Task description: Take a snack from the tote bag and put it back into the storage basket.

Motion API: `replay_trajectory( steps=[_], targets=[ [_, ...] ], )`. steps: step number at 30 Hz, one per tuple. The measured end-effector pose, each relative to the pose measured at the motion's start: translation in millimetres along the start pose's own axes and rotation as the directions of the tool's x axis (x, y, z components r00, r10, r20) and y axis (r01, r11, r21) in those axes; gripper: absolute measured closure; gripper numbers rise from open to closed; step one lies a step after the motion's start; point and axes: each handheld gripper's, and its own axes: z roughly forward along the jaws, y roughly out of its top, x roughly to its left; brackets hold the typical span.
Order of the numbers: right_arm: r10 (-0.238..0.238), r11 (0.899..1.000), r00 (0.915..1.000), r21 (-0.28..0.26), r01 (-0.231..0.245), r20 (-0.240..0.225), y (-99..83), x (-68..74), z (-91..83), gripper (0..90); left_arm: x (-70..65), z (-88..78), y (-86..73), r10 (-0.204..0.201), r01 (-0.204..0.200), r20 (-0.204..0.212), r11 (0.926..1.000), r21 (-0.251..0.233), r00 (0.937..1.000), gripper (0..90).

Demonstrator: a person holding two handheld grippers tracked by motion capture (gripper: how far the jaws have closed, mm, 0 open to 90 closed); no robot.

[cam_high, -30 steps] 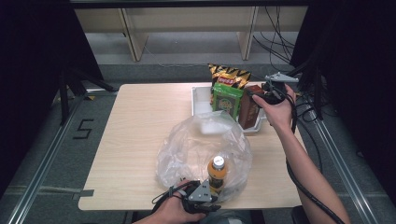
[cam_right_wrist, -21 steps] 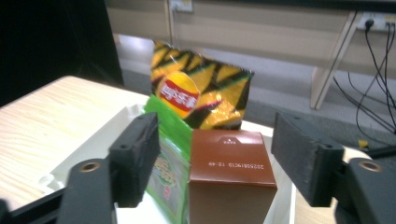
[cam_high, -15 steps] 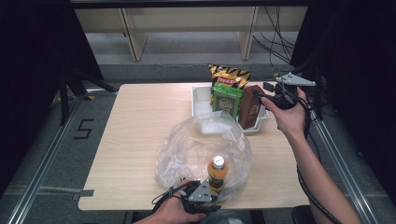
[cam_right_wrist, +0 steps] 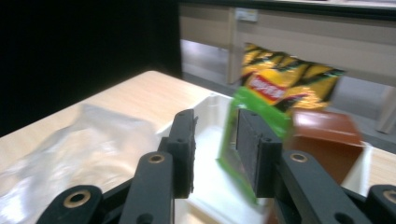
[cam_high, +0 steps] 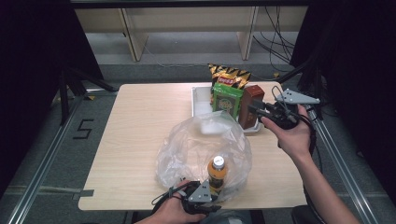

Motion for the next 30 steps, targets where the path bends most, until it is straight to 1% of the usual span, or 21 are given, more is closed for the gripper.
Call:
replay_trajectory(
  steps=[2,3,4,6,7,8,9,11,12,13,14,15,17,19,20,21,23,27,28,29,30],
  targets=[
    [0.011,1.000,0.9994,0.009,-0.011,-0.033,-1.1,9.8,-3.7,67.0,0.1,0.1,0.0,-0.002,0.002,-0.001,1.0000,-0.001,1.0000,67.0],
    [-0.008,1.000,0.9992,0.004,0.009,-0.040,-1.6,12.0,-4.1,66.4,0.2,0.2,0.0,-0.002,0.002,-0.001,1.0000,-0.001,1.0000,66.9],
    [0.011,1.000,0.9985,0.010,-0.010,-0.053,-2.6,16.8,-5.0,65.8,0.2,0.5,-0.2,-0.003,0.003,-0.003,1.0000,-0.003,1.0000,66.9],
    [-0.003,1.000,0.9970,0.003,0.003,-0.077,-3.7,21.9,-5.0,64.7,0.5,0.5,-0.3,-0.005,0.005,-0.004,1.0000,-0.004,1.0000,66.9],
    [0.012,1.000,0.9973,0.009,-0.011,-0.073,-4.1,25.7,-6.2,64.4,0.8,0.2,-0.3,-0.003,0.003,-0.005,1.0000,-0.002,1.0000,66.9],
    [-0.008,1.000,0.9962,0.003,0.009,-0.087,-4.1,27.8,-6.6,63.9,1.6,-0.4,-0.3,0.004,-0.004,-0.008,1.0000,0.005,1.0000,66.9],
    [-0.007,1.000,0.9949,-0.010,0.006,-0.100,-4.4,30.8,-6.0,63.6,1.8,-0.4,-0.4,0.004,-0.004,-0.008,1.0000,0.003,1.0000,67.0],
    [-0.009,1.000,0.9923,-0.009,0.008,-0.124,-4.2,37.9,-6.4,62.7,2.0,-0.5,-0.3,0.002,-0.002,-0.007,1.0000,0.003,1.0000,67.0],
    [-0.017,1.000,0.9905,-0.005,0.016,-0.136,-4.2,41.2,-6.3,62.2,2.1,-0.7,-0.2,0.004,-0.004,-0.008,1.0000,0.005,1.0000,67.0],
    [0.002,1.000,0.9880,0.012,0.000,-0.155,-4.5,45.8,-7.0,61.9,2.1,-0.7,-0.2,0.003,-0.003,-0.008,1.0000,0.005,1.0000,67.0],
    [0.000,1.000,0.9848,0.006,0.001,-0.173,-4.9,48.0,-5.9,61.3,2.1,-0.7,-0.1,0.003,-0.003,-0.008,1.0000,0.004,1.0000,67.0],
    [0.004,1.000,0.9833,0.010,-0.002,-0.182,-6.3,52.8,-5.6,60.8,2.1,-0.7,-0.1,0.002,-0.002,-0.008,1.0000,0.004,1.0000,67.0],
    [-0.011,1.000,0.9794,0.020,0.016,-0.202,-8.3,57.0,-4.2,60.2,2.3,-0.7,-0.3,0.001,-0.001,-0.005,1.0000,0.004,1.0000,67.0],
    [-0.004,0.999,0.9761,0.031,0.011,-0.217,-11.1,62.1,-2.7,59.6,2.2,-0.2,-0.5,-0.003,0.003,-0.007,1.0000,0.001,1.0000,67.0],
    [-0.015,0.999,0.9753,0.029,0.022,-0.220,-12.1,63.7,-1.6,59.5,2.2,-0.2,-0.5,-0.002,0.002,-0.007,1.0000,0.002,1.0000,67.0],
    [-0.007,1.000,0.9720,0.027,0.013,-0.235,-13.4,66.2,0.1,59.4,2.2,-0.2,-0.6,-0.001,0.001,-0.006,1.0000,0.002,1.0000,67.0],
    [-0.014,0.999,0.9695,0.031,0.023,-0.245,-15.4,69.5,1.6,59.1,2.1,-0.1,-0.6,-0.003,0.003,-0.006,1.0000,0.001,1.0000,67.0],
    [-0.002,0.998,0.9576,0.053,0.018,-0.288,-19.1,78.3,5.3,58.1,2.5,-0.4,-0.5,-0.004,0.004,-0.005,1.0000,0.001,1.0000,66.9],
    [-0.007,0.999,0.9536,0.050,0.023,-0.301,-20.4,80.7,6.7,57.9,2.5,-0.4,-0.5,-0.004,0.004,-0.005,1.0000,0.001,1.0000,66.9],
    [-0.017,0.997,0.9550,0.060,0.037,-0.296,-21.3,82.3,6.9,57.7,2.5,-0.3,-0.5,-0.004,0.004,-0.005,1.0000,0.001,1.0000,66.9],
    [-0.030,0.998,0.9495,0.047,0.047,-0.312,-22.8,84.1,9.1,57.3,2.3,-0.3,-0.6,-0.007,0.007,-0.005,1.0000,0.001,1.0000,66.9]
  ],
)
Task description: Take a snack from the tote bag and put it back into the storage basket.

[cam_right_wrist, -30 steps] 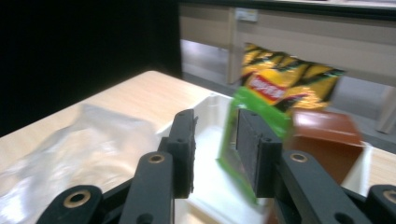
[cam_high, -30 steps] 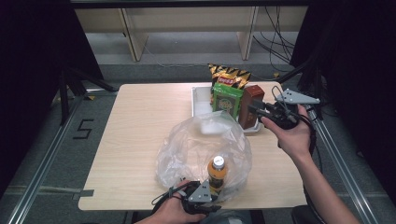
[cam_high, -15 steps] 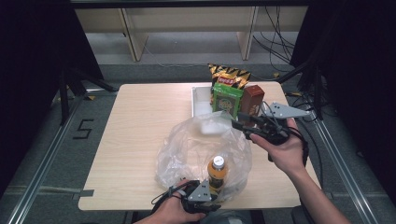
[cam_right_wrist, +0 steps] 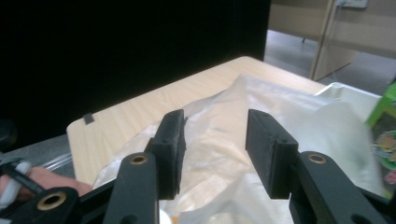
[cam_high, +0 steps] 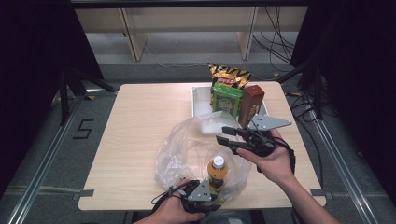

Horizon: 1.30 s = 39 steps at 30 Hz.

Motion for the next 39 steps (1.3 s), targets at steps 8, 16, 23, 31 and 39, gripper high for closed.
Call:
replay_trajectory(
  steps=[8,16,23,31,39],
  targets=[
    [0.014,0.999,0.9994,0.051,-0.013,-0.033,-10.8,7.2,8.3,50.6,0.2,0.2,-0.4,-0.005,0.005,-0.001,1.0000,-0.005,1.0000,66.7],
    [0.037,0.995,0.9967,0.092,-0.031,-0.072,-22.6,6.6,10.8,43.9,1.1,-1.3,-0.2,0.001,-0.001,-0.004,1.0000,-0.005,1.0000,66.6],
    [0.035,0.993,0.9962,0.111,-0.026,-0.079,-31.8,7.4,10.9,40.0,2.5,-2.9,-0.1,0.007,-0.007,-0.010,1.0000,0.002,0.9999,66.6],
    [0.022,0.996,0.9967,0.087,-0.015,-0.078,-35.6,7.5,8.1,38.3,1.7,-1.7,-0.2,-0.007,0.007,-0.008,0.9999,-0.008,0.9999,66.6],
    [0.019,0.996,0.9956,0.092,-0.010,-0.091,-38.9,10.1,10.5,35.5,2.6,-2.5,-0.2,0.005,-0.005,-0.009,1.0000,0.001,0.9999,66.6]
  ],
)
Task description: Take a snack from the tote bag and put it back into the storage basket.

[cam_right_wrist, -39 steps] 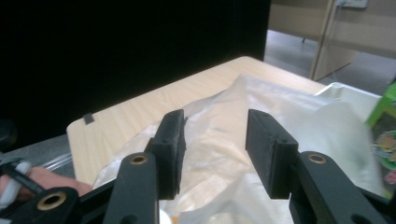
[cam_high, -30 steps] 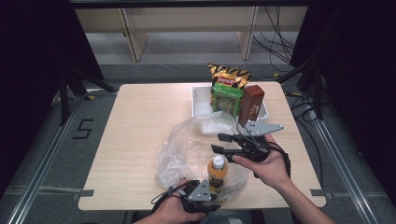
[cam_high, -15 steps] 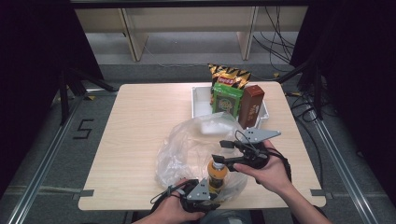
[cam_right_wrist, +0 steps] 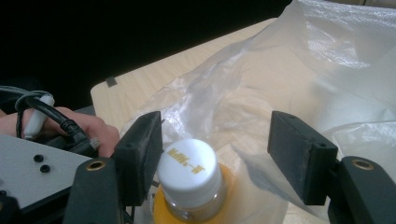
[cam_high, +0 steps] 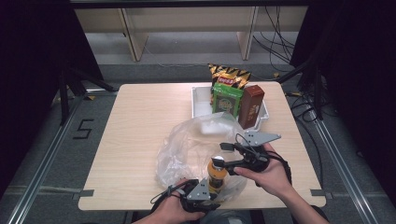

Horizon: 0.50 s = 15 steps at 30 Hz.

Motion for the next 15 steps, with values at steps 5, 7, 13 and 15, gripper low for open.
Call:
replay_trajectory(
  steps=[5,7,13,15],
  targets=[
    [0.012,1.000,0.9998,0.007,-0.012,0.019,-4.7,2.1,2.4,34.7,0.1,0.0,0.0,0.002,-0.002,0.000,1.0000,-0.001,1.0000,66.4],
    [0.027,0.999,0.9996,0.042,-0.027,-0.011,-6.3,2.9,2.7,34.6,0.0,0.3,-0.2,-0.001,0.001,0.002,1.0000,0.000,1.0000,66.4],
    [0.034,0.997,0.9994,0.072,-0.034,0.001,-14.2,4.7,5.9,34.5,-0.4,1.7,-0.5,-0.008,0.009,0.015,0.9999,-0.006,0.9998,66.3],
    [0.032,0.996,0.9995,0.081,-0.032,0.008,-17.4,4.0,7.1,34.4,0.0,2.1,-0.6,-0.009,0.009,0.018,0.9999,-0.008,0.9998,66.3]
  ],
)
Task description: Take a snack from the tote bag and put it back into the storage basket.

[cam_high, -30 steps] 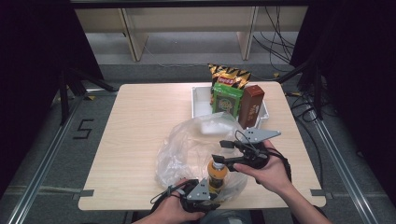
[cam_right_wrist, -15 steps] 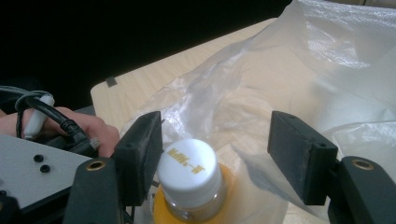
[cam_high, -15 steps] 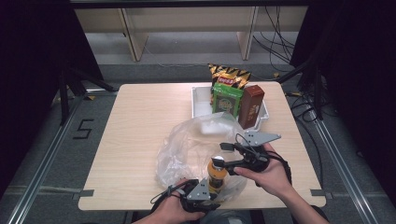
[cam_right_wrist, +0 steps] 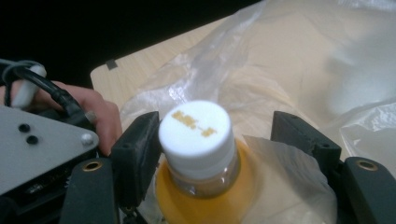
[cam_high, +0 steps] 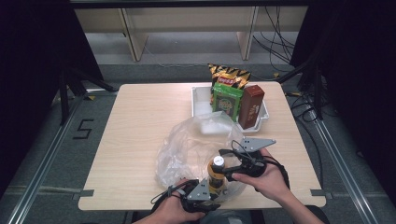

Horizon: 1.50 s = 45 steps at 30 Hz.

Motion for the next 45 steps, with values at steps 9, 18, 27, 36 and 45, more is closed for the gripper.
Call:
replay_trajectory(
  steps=[9,18,27,36,45],
  targets=[
    [0.001,1.000,1.0000,0.007,-0.001,-0.004,-6.6,1.1,4.1,32.8,1.2,-0.8,-0.3,0.013,-0.013,-0.017,0.9998,0.016,0.9998,66.1],
    [-0.006,0.999,1.0000,0.032,0.006,-0.002,-14.5,0.8,4.8,29.2,1.1,0.6,-1.2,-0.006,0.006,-0.012,1.0000,0.005,0.9999,65.8],
    [-0.003,0.998,1.0000,0.058,0.004,-0.006,-23.2,0.0,14.0,27.8,1.3,0.6,-1.3,-0.003,0.004,-0.011,0.9999,0.011,0.9999,65.8],
    [-0.057,0.995,0.9983,0.079,0.056,0.007,-32.0,0.2,26.5,30.1,1.7,1.5,-2.2,-0.002,0.002,-0.013,0.9999,0.013,0.9999,65.7],
    [-0.059,0.996,0.9982,0.074,0.059,0.003,-32.3,0.5,25.8,30.6,1.9,1.5,-2.5,0.001,-0.001,-0.016,0.9999,0.011,0.9999,65.4]
  ],
)
